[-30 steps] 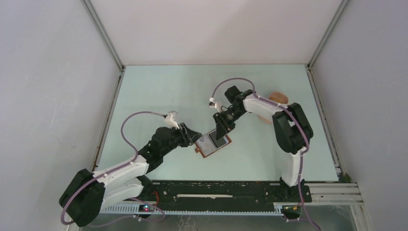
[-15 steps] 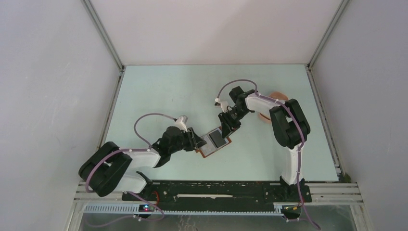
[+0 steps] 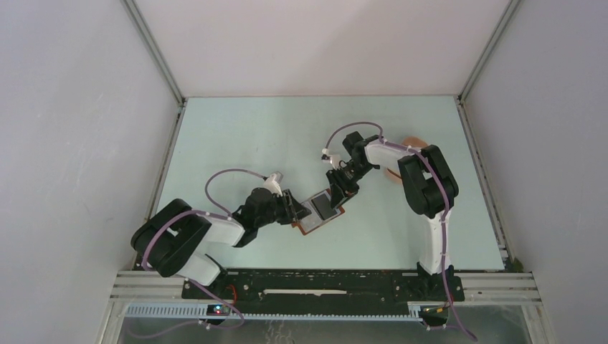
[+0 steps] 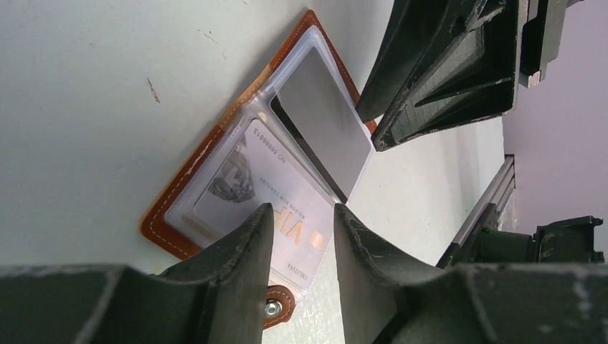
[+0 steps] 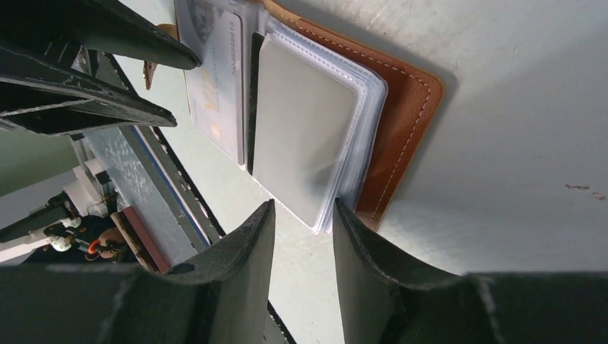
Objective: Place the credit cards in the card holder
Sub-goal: Turn over the card slot in the card holder.
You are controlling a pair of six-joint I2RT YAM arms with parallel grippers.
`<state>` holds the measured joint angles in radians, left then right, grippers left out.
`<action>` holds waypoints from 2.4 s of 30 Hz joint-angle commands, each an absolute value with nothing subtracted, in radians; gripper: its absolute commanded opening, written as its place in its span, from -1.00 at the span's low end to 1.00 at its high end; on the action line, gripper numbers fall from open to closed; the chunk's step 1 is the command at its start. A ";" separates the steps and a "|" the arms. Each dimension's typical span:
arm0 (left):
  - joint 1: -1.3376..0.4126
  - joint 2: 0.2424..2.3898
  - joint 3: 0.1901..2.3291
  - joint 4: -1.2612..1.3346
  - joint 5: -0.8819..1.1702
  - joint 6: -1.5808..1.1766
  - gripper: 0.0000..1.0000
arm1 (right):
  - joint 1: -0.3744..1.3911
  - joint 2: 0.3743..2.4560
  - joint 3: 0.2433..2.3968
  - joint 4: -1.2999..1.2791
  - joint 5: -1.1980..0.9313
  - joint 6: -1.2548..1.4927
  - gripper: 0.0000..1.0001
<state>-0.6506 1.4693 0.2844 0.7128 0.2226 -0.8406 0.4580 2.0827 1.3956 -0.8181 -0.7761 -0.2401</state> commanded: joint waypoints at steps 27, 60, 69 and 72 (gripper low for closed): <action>-0.655 0.959 0.239 0.362 0.033 -0.775 0.05 | 0.646 2.060 1.439 -0.810 -1.088 -0.196 -0.15; -0.651 0.995 0.190 0.449 0.039 -0.822 -0.23 | 0.850 1.941 1.362 -0.564 -0.230 -0.152 0.40; -0.650 0.952 0.156 0.441 0.039 -0.826 -0.24 | 0.862 1.986 1.363 -0.571 -0.169 -0.173 0.26; -0.652 0.953 0.156 0.444 0.050 -0.824 -0.24 | 0.859 1.982 1.362 -0.574 -0.165 -0.176 0.12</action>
<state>-0.6521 0.9703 0.1757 0.4240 0.0544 -0.8303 0.8581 1.9644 1.3666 -0.5953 -0.2253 -0.1551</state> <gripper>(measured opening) 0.383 0.609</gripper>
